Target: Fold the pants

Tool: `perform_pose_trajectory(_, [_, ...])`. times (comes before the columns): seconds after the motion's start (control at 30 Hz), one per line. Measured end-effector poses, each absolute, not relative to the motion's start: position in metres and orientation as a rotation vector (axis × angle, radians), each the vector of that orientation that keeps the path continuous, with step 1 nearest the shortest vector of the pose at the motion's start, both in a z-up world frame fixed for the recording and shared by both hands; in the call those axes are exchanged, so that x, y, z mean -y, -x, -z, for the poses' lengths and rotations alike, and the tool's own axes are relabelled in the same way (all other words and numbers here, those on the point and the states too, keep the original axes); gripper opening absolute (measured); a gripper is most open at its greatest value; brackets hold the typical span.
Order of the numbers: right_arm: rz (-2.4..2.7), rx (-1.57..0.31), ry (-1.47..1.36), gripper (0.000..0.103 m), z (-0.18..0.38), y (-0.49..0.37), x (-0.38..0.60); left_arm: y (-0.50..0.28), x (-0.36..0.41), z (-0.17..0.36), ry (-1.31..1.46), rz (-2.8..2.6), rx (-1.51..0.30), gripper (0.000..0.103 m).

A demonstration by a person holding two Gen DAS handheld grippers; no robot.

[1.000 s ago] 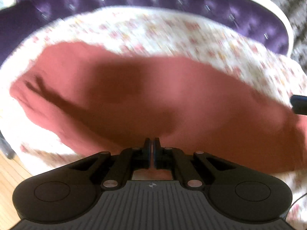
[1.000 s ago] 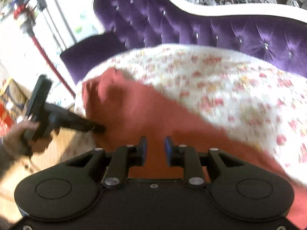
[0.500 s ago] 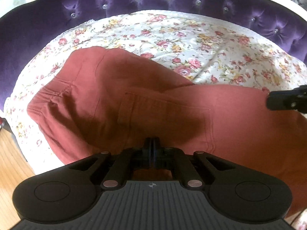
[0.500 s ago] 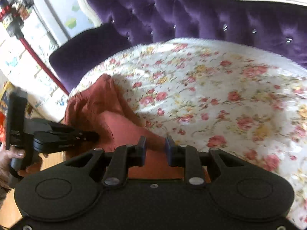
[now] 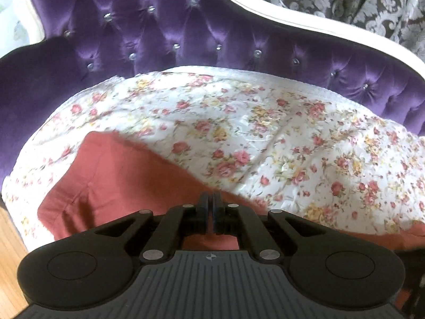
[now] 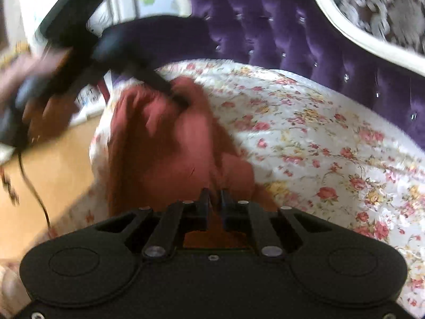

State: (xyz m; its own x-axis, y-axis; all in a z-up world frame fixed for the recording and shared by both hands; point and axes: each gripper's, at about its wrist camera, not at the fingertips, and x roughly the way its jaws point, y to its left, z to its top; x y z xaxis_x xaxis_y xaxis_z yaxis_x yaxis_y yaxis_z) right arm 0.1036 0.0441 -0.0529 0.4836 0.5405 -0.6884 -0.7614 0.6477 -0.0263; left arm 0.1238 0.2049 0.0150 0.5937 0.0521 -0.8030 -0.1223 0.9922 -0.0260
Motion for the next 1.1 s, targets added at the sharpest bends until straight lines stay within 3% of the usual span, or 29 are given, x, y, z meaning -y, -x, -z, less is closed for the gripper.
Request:
perform_pose_trajectory(0.23, [-0.779,-0.666,0.445,0.018,0.068,-0.082,-0.055,-0.122,-0.204,0.03,0.045,-0.141,-1.038,0.003])
perform_pose_trajectory(0.43, [-0.821,-0.669,0.339,0.024,0.041,-0.088,-0.035,-0.108,-0.207,0.032,0.037,-0.133,-1.0,0.003])
perform_pose_trajectory(0.47, [-0.822,-0.663,0.297,0.029,0.033,-0.092,-0.03,-0.109,-0.206,0.031,0.028,-0.134,-0.999,0.003])
perform_pose_trajectory(0.53, [-0.823,-0.662,0.24,0.047,0.021,-0.102,-0.026,-0.109,-0.204,0.03,0.01,-0.135,-0.998,0.003])
perform_pose_trajectory(0.6, [-0.833,-0.672,0.221,0.049,0.017,-0.119,-0.028,-0.108,-0.203,0.03,0.007,-0.135,-0.992,0.003])
perform_pose_trajectory(0.8, [-0.891,-0.918,0.168,0.049,0.05,-0.185,-0.048,-0.106,-0.208,0.03,0.04,-0.126,-0.987,0.003])
perform_pose_trajectory(0.87, [-0.906,-0.978,0.134,0.047,0.062,-0.193,-0.048,-0.105,-0.208,0.03,0.045,-0.121,-0.985,0.003])
perform_pose_trajectory(0.93, [-0.94,-0.952,0.111,0.023,0.062,-0.183,-0.044,-0.105,-0.21,0.029,0.052,-0.116,-0.985,0.003])
perform_pose_trajectory(1.1, [-0.963,-0.808,0.248,0.015,0.053,-0.129,-0.051,-0.104,-0.218,0.021,0.112,-0.111,-0.977,0.003])
